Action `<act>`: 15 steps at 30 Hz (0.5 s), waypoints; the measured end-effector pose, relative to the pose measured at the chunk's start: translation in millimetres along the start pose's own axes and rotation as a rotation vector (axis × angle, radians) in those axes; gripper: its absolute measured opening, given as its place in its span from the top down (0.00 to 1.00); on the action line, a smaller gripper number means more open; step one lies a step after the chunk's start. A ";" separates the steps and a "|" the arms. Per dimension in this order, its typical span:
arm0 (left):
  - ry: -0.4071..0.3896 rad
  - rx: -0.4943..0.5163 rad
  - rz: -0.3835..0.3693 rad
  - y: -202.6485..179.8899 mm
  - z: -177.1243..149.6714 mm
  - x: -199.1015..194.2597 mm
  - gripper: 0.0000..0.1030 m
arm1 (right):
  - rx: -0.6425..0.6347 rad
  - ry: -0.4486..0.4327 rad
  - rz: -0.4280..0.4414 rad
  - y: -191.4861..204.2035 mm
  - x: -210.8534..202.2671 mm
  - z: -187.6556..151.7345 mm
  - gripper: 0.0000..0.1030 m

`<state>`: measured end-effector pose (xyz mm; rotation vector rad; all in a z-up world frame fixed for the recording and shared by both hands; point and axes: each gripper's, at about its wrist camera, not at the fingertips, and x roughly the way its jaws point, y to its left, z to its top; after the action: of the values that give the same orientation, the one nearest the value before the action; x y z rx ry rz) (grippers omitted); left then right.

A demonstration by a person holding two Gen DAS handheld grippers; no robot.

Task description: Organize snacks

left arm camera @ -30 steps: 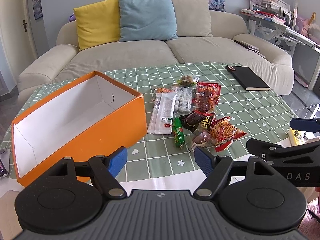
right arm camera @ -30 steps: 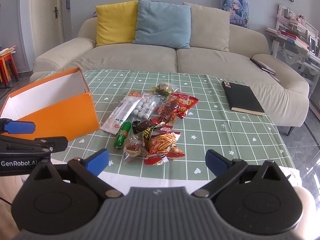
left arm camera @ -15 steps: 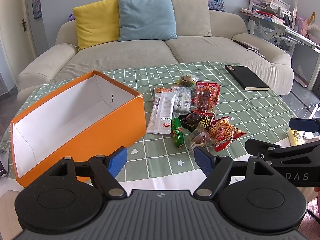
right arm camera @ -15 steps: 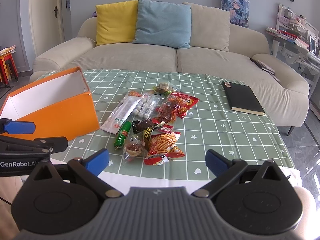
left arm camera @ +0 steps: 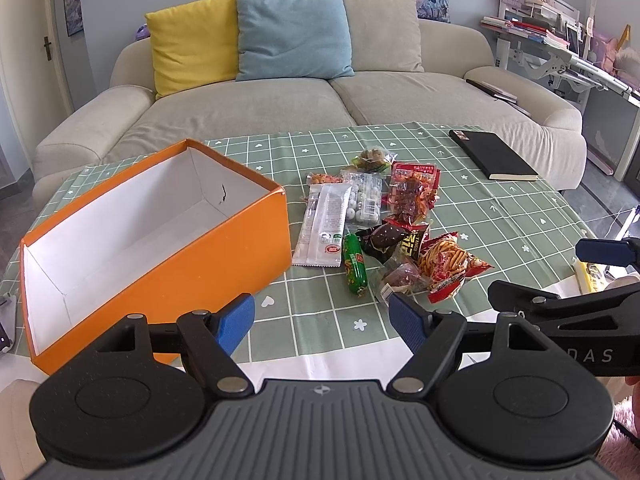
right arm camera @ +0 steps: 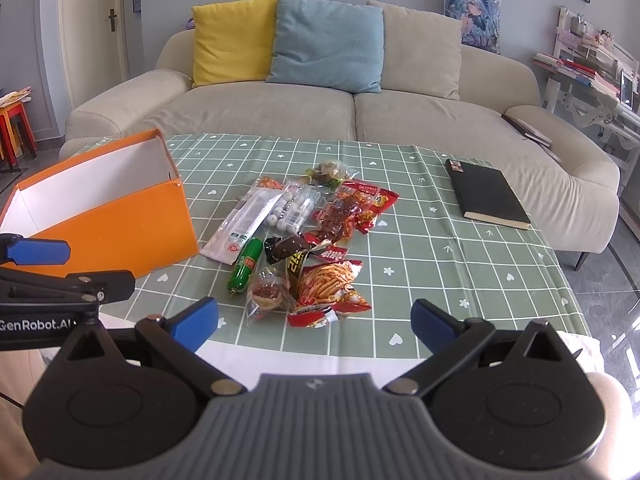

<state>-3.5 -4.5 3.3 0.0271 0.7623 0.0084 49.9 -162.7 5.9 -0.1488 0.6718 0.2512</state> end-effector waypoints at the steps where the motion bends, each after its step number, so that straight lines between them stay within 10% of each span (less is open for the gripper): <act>1: 0.000 0.000 0.001 0.0 0.1 0.1 0.13 | 0.000 0.001 0.000 0.4 0.5 -0.1 0.04; 15: 0.009 -0.010 -0.015 0.1 -1.1 1.4 0.13 | 0.002 0.018 0.001 -0.2 3.6 -1.3 0.04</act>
<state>-3.3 -4.4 1.5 0.0123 0.7716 -0.0023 51.8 -162.5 2.6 -0.1491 0.6897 0.2505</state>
